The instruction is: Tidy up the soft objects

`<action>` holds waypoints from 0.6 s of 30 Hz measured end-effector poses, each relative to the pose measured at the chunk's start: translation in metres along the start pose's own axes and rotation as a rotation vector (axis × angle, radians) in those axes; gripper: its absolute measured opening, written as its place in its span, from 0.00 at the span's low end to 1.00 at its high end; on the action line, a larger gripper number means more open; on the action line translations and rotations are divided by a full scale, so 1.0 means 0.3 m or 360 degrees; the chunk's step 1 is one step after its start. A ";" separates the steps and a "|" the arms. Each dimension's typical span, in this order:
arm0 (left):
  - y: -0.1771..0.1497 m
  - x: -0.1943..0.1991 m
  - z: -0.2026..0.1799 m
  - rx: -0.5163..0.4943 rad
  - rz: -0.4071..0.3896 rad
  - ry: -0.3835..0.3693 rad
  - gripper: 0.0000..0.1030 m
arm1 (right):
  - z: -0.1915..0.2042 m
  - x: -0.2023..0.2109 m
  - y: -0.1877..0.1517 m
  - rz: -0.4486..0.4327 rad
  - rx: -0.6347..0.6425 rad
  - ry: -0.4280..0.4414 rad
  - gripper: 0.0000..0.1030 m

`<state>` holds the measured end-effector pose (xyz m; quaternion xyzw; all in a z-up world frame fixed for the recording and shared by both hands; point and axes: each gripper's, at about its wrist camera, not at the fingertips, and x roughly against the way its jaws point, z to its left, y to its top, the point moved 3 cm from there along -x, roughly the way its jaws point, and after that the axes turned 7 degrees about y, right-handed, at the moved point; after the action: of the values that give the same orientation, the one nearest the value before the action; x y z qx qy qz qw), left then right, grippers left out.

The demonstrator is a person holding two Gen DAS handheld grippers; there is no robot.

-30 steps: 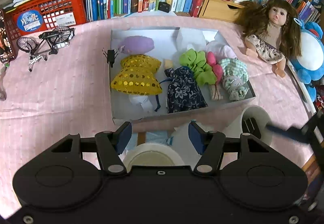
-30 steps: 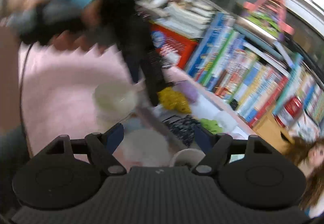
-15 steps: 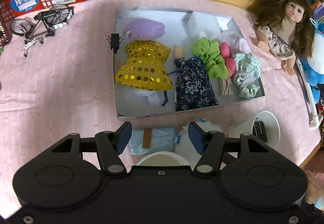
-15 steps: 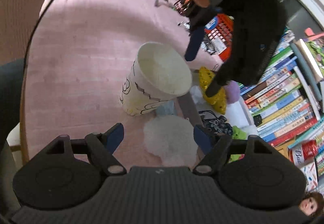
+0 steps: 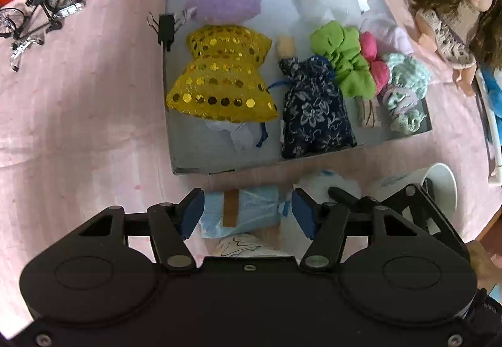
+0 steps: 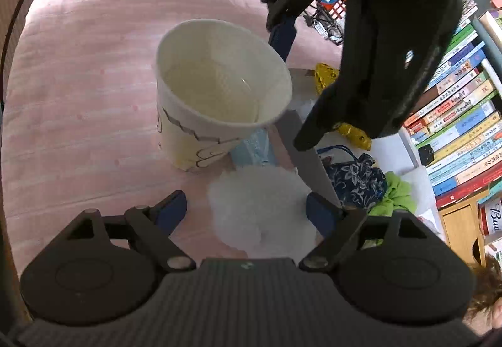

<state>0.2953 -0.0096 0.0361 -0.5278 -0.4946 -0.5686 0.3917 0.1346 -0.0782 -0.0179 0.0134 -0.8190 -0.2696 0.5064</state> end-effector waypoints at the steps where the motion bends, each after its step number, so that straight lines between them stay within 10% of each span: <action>1: 0.001 -0.008 -0.002 -0.0008 0.0015 0.0008 0.57 | 0.004 0.004 -0.004 -0.0013 -0.0003 0.0000 0.75; 3: 0.004 -0.019 -0.005 -0.0018 0.0037 0.0023 0.57 | 0.002 0.017 -0.010 -0.0053 -0.0009 -0.0062 0.59; 18: 0.028 -0.099 -0.081 -0.0119 0.0151 0.0128 0.57 | 0.107 0.133 -0.104 -0.0137 -0.0055 -0.0156 0.33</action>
<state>0.3022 -0.0374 0.0090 -0.5417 -0.4314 -0.5882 0.4178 0.0806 -0.1031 -0.0104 0.0267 -0.8368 -0.3055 0.4536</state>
